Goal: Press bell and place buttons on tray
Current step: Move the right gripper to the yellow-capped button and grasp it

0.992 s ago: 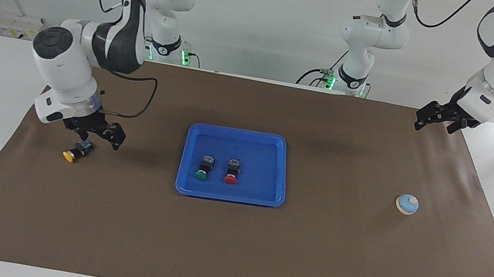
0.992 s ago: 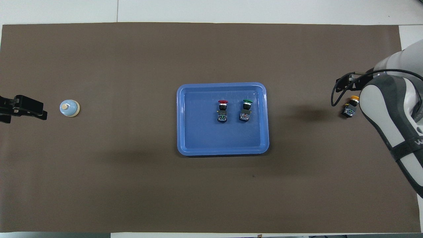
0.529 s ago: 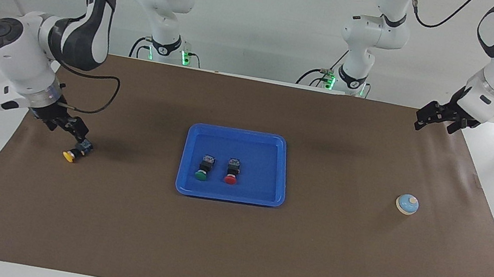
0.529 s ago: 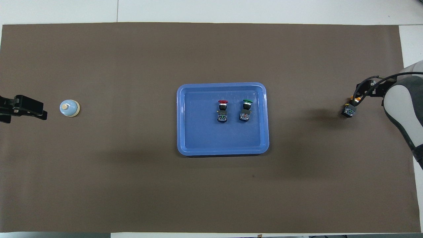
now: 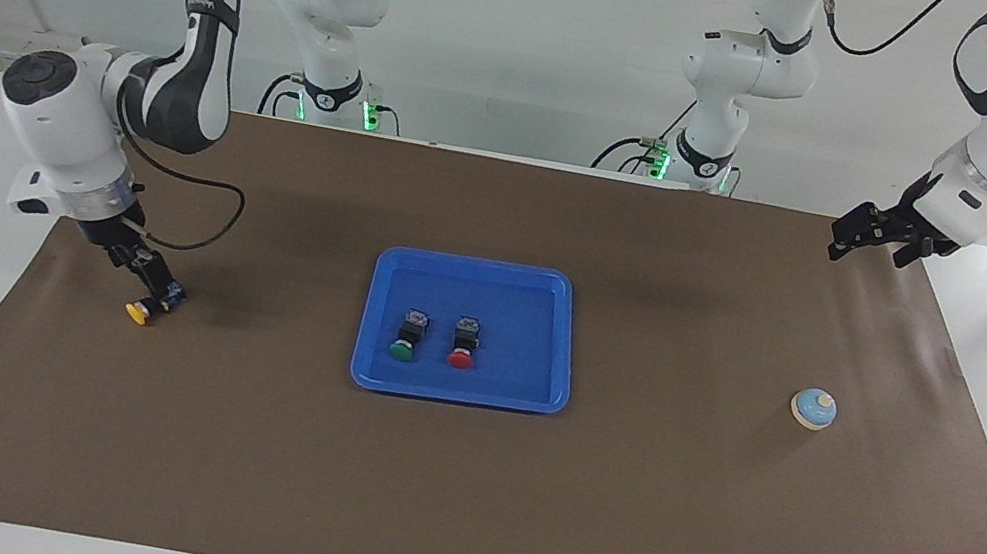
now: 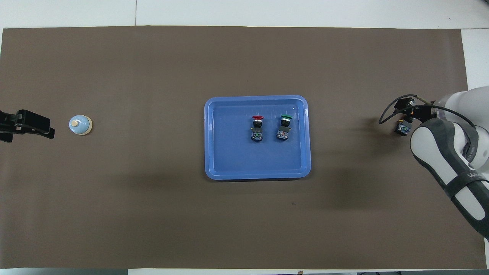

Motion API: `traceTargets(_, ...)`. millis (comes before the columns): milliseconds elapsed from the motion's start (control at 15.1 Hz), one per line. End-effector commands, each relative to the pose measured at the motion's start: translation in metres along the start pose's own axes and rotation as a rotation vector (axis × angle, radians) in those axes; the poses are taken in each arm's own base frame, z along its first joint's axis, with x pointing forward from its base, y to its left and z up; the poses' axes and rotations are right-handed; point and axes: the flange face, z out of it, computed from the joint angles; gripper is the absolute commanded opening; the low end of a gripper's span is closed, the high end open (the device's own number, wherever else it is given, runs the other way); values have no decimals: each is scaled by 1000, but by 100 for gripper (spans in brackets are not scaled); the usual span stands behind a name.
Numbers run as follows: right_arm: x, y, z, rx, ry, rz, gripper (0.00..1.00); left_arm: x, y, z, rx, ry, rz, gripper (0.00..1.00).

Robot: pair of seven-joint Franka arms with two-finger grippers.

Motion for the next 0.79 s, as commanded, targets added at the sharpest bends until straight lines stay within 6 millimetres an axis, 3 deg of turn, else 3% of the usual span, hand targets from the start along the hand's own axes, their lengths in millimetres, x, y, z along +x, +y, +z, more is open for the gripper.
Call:
traceTargets(0,0,6,13,1,-1,30,97,-1,-2,-2,0,-10,-10,100)
traceTargets(397,-1,10,40,-8,-17,37,97,-1,-2,-2,0,-10,-10,100)
traceTargets(529,4,22,45,-10,-19,51,95,-1,-2,-2,0,-10,-10,100)
traceTargets(661,2,20,48,-12,-25,47,65,-1,-2,-2,0,-10,-10,100)
traceTargets(728,0,17,49,-16,-34,36,36,-1,-3,-2,-1,-10,-12,100)
